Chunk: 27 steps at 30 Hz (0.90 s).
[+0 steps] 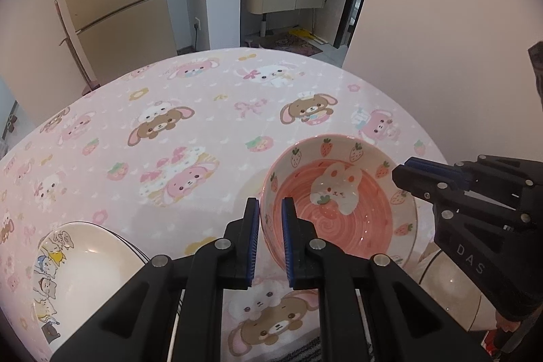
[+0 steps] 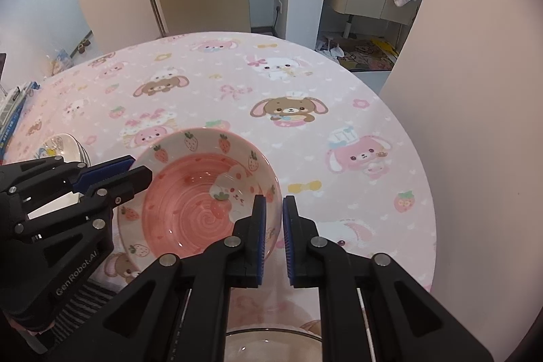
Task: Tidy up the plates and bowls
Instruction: 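Set the left tool's pink bowl into the right tool's bowl and open the left tool, then lower the nested pink bowls onto the table and open the right tool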
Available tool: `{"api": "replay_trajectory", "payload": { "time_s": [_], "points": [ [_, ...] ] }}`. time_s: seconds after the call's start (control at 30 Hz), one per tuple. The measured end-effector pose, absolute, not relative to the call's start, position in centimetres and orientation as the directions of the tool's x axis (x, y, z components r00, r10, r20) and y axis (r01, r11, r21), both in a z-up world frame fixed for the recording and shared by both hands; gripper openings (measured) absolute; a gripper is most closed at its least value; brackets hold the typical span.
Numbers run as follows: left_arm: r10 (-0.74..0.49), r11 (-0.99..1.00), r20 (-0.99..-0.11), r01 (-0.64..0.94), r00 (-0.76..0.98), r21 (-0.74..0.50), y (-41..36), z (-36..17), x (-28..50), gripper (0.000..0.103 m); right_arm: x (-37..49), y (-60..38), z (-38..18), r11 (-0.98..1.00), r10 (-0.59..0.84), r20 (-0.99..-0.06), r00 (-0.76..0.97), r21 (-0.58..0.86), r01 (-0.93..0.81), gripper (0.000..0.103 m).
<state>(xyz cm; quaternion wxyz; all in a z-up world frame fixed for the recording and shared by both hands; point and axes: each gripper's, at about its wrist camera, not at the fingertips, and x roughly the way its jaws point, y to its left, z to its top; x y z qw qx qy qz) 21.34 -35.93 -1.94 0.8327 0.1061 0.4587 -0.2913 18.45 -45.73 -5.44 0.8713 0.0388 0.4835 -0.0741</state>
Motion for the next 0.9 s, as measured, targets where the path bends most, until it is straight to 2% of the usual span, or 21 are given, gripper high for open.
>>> {"api": "replay_trajectory", "payload": {
  "time_s": [0.27,0.37,0.6,0.67,0.73,0.77,0.9],
  "points": [
    [-0.426,0.807,-0.771,0.585,0.473,-0.086,-35.1,1.4,19.9,0.014,17.3,-46.5,-3.1,0.983,-0.051,-0.820,0.570,0.061,0.175,0.009],
    [-0.415,0.804,-0.751,0.594,0.514,-0.037,-35.3,2.6,18.8,0.022,16.4,-46.7,-1.8,0.982,-0.043,-0.803,0.594,0.076,0.174,0.009],
    [-0.471,0.784,-0.696,0.619,0.542,-0.049,-34.7,6.7,15.7,0.022,13.5,-47.1,2.1,0.982,-0.079,-0.762,0.643,0.052,0.183,0.009],
    [-0.484,0.781,-0.668,0.623,0.565,-0.040,-34.4,8.0,14.6,0.034,12.4,-47.2,2.9,0.982,-0.072,-0.747,0.661,0.064,0.179,0.009],
    [-0.506,0.771,-0.630,0.636,0.590,-0.024,-34.1,9.4,13.2,0.080,11.4,-47.1,3.6,0.982,-0.061,-0.737,0.673,0.075,0.172,0.009],
    [-0.510,0.771,-0.611,0.637,0.605,-0.013,-33.9,9.8,12.8,0.085,10.9,-47.0,3.9,0.982,-0.060,-0.734,0.677,0.077,0.171,0.010],
    [-0.514,0.781,-0.525,0.624,0.678,0.041,-33.0,11.7,9.5,0.085,8.9,-46.7,5.2,0.983,-0.043,-0.708,0.705,0.095,0.155,0.016]
  ]
}}
